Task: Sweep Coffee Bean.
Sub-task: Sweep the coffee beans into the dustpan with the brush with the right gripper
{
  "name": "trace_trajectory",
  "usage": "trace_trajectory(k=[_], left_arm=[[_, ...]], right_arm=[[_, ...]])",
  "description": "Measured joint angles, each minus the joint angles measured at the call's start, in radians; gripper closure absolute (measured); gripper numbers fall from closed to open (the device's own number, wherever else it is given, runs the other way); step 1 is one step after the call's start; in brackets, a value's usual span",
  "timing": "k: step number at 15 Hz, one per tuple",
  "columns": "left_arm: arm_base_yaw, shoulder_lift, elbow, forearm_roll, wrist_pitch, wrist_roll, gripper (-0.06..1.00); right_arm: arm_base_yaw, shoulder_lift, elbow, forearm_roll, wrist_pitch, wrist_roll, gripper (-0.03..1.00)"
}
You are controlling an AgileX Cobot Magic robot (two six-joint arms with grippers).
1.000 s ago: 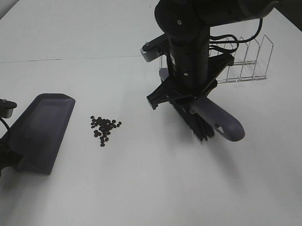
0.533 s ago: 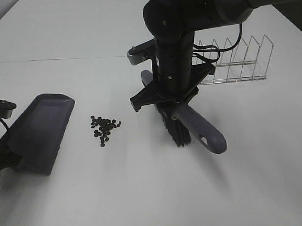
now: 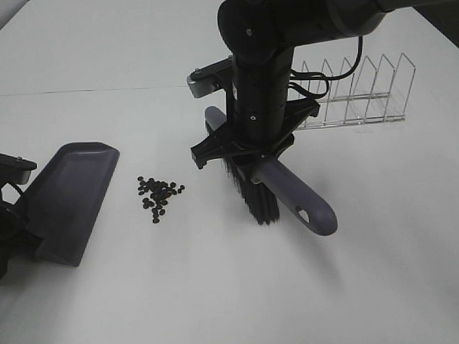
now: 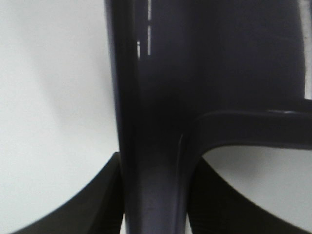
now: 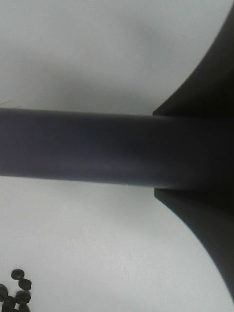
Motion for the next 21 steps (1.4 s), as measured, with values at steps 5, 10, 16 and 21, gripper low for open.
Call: trace_trajectory(k=[5, 10, 16, 21], left_arm=[[0.0, 0.009, -0.04, -0.026, 0.031, 0.043, 0.61], [-0.01, 0.032, -0.045, -0.071, 0.036, 0.064, 0.61], [-0.065, 0.038, -0.093, -0.077, 0.054, 0.05, 0.61], [-0.065, 0.038, -0.096, -0.082, 0.076, 0.05, 0.61]], right_arm=[[0.0, 0.0, 0.0, 0.001, -0.012, -0.019, 0.68], [0.0, 0.0, 0.0, 0.001, -0.012, -0.033, 0.68], [0.069, 0.037, -0.036, -0.146, 0.024, -0.014, 0.68], [0.103, 0.104, -0.132, -0.185, 0.106, -0.02, 0.68]])
